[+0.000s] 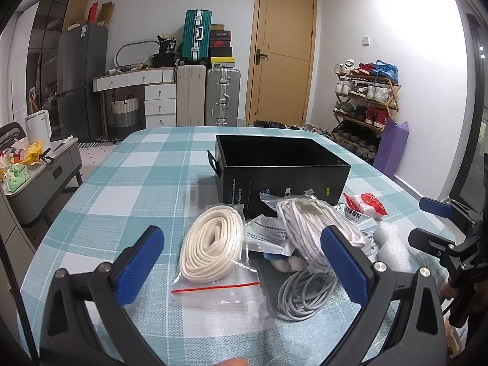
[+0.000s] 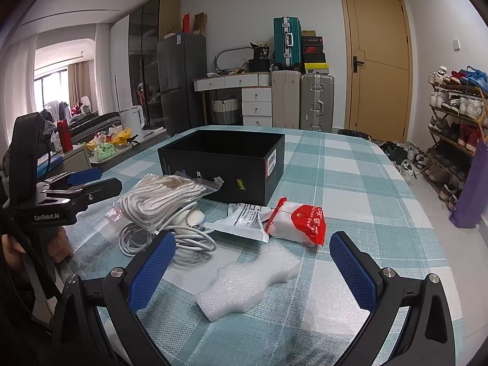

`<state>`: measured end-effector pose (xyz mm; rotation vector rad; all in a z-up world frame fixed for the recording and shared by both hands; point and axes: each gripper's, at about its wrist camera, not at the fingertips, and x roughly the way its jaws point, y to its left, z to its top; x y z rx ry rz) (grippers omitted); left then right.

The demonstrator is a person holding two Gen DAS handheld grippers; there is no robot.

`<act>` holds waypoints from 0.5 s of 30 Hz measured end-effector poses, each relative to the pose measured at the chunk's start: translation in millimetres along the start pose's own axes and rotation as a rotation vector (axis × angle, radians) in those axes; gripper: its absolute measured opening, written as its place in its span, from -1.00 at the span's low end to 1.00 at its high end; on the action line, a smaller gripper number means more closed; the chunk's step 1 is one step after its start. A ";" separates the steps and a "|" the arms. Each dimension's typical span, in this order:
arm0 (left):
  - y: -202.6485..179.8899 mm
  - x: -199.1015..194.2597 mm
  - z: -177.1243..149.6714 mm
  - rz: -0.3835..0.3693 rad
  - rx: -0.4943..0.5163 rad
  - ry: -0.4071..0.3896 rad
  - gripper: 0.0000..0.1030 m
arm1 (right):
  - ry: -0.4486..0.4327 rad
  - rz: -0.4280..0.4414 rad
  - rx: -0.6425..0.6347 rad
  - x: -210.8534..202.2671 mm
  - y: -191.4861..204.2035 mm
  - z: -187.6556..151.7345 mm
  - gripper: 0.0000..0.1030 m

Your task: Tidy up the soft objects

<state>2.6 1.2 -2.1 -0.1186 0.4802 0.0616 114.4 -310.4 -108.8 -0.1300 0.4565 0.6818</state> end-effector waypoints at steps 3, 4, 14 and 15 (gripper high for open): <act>0.4 2.3 1.3 0.001 -0.001 0.011 1.00 | 0.013 -0.001 0.004 2.0 -0.6 0.4 0.99; 0.2 2.8 1.6 0.002 -0.001 0.016 1.00 | 0.018 -0.003 0.005 2.7 -1.0 0.6 0.99; 6.9 13.4 7.5 0.043 0.017 0.074 1.00 | 0.122 -0.001 0.022 15.6 -6.4 -0.1 0.99; 8.3 15.2 8.1 0.046 0.017 0.082 1.00 | 0.135 -0.006 0.018 18.1 -6.1 -0.7 0.99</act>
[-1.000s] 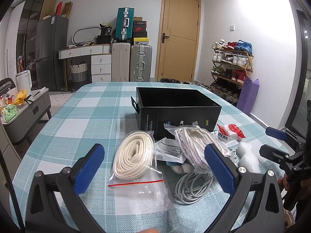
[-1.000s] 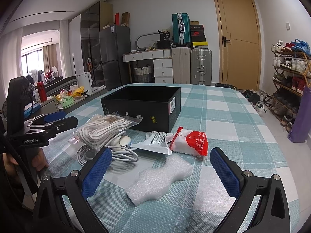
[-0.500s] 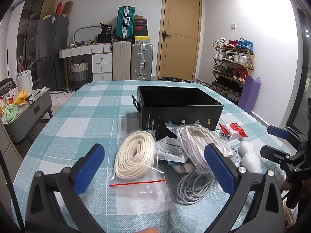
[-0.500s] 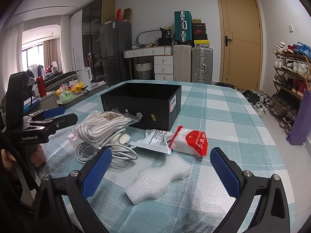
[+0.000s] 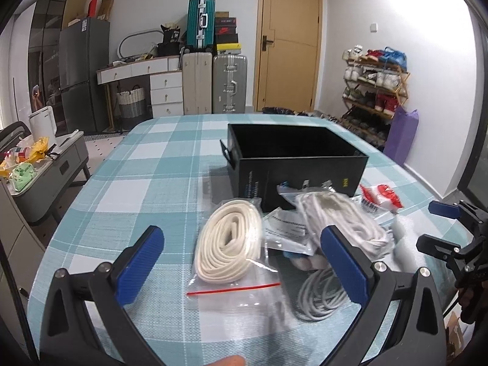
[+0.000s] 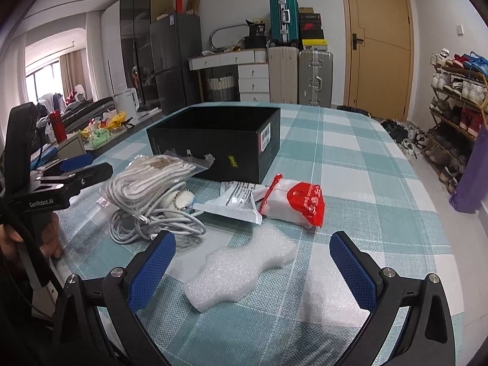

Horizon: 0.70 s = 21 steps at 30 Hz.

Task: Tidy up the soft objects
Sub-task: 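Grasp the bagged cream rope with the left gripper while the right grasps the white foam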

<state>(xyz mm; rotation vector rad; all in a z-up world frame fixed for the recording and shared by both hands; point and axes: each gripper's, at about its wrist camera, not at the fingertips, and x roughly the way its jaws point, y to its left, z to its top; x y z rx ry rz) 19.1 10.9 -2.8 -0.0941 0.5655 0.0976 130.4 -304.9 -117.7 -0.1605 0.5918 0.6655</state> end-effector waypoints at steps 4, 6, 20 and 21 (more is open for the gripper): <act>6.4 5.7 2.0 0.016 -0.021 0.032 1.00 | 0.045 0.017 -0.004 9.3 1.1 -2.5 0.99; 12.5 11.7 1.9 0.033 -0.041 0.062 1.00 | 0.068 0.023 -0.002 12.6 1.2 -2.7 0.99; 21.9 41.6 1.6 0.033 -0.080 0.205 0.96 | 0.110 0.031 0.003 20.3 1.1 -1.9 0.95; 20.6 42.2 1.4 0.036 -0.076 0.211 0.92 | 0.115 0.029 0.000 21.5 1.4 -1.8 0.87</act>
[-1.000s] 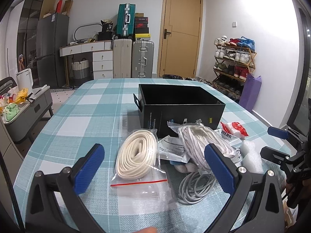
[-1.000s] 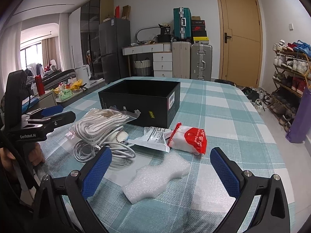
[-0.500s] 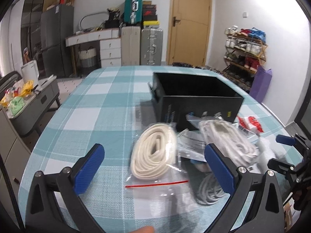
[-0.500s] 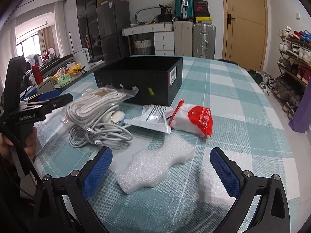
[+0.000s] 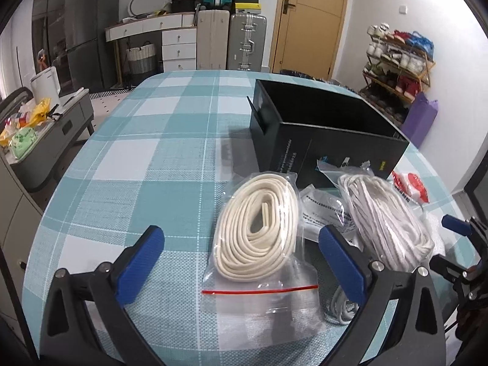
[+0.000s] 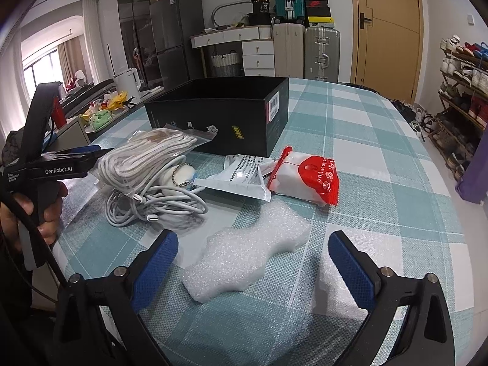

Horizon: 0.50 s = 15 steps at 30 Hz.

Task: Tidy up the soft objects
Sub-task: 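Grasp the bagged cream rope with the left gripper while the right grasps the white foam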

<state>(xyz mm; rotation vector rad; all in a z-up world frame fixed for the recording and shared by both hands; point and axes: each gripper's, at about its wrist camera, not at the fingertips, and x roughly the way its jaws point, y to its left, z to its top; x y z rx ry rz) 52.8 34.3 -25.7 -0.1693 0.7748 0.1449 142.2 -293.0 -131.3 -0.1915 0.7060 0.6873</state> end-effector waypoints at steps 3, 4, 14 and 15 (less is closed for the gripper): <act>-0.2 4.0 0.6 -0.006 -0.007 0.025 0.73 | 0.019 0.004 -0.003 2.8 0.5 -0.5 0.69; 1.0 4.1 1.0 -0.009 -0.012 0.030 0.68 | 0.019 0.005 -0.002 3.0 0.2 -0.7 0.69; -1.7 6.2 1.3 -0.066 0.001 0.056 -0.16 | 0.013 0.029 -0.017 3.4 0.5 -1.8 0.30; -1.6 5.3 0.9 -0.069 0.002 0.054 -0.20 | 0.011 0.030 -0.016 2.9 0.0 -2.4 0.28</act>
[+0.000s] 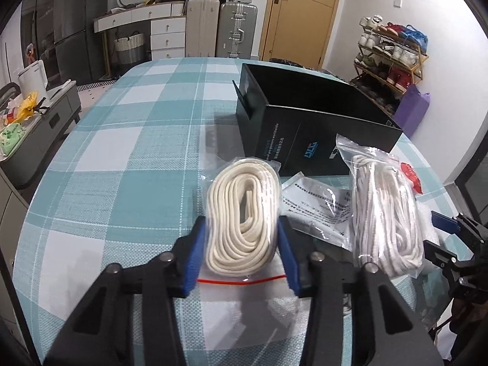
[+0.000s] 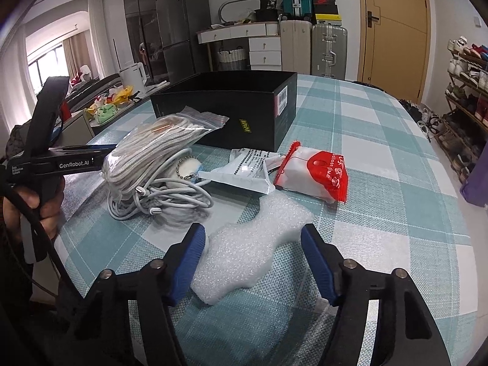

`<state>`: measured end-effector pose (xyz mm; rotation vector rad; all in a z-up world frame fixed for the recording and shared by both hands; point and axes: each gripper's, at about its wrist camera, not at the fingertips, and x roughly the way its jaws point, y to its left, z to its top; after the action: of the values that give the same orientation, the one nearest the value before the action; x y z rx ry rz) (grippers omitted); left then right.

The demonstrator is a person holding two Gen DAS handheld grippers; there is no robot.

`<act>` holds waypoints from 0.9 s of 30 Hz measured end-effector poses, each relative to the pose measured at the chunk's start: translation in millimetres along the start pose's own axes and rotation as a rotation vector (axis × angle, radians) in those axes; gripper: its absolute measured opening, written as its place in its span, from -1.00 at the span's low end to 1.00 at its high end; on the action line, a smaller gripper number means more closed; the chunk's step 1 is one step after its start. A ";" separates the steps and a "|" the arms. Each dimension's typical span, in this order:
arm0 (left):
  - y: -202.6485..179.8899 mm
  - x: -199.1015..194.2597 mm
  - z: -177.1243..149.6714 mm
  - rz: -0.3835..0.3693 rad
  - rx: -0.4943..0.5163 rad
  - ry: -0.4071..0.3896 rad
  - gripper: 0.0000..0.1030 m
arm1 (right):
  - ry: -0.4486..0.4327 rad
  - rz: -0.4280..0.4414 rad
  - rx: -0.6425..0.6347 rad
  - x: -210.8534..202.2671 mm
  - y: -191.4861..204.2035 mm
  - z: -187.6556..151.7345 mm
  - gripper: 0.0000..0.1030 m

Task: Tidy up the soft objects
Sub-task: 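Grasp the bagged cream rope with the left gripper while the right grasps the white foam, then lift the rope bag and foam and lower both into the black box, then release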

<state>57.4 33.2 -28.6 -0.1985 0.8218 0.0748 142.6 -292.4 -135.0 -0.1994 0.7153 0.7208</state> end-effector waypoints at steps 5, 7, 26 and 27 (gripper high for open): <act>0.6 -5.7 -1.8 -0.007 -0.006 -0.021 -0.24 | -0.010 0.010 0.009 -1.7 -3.3 -0.8 0.11; 1.4 -8.7 -2.0 -0.008 -0.014 -0.033 -0.25 | -0.011 0.015 0.008 -3.2 -3.0 -1.7 -0.13; -0.2 -46.7 7.9 -0.001 -0.026 -0.154 -0.25 | -0.159 -0.001 -0.006 -40.1 1.8 5.3 -0.22; -0.5 -49.0 9.7 0.001 -0.025 -0.160 -0.25 | -0.166 -0.002 -0.008 -42.5 1.9 6.6 -0.22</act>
<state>31.1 35.2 13.8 -0.2129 0.6620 0.1011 122.3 -311.0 -101.9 -0.1458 0.5535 0.7299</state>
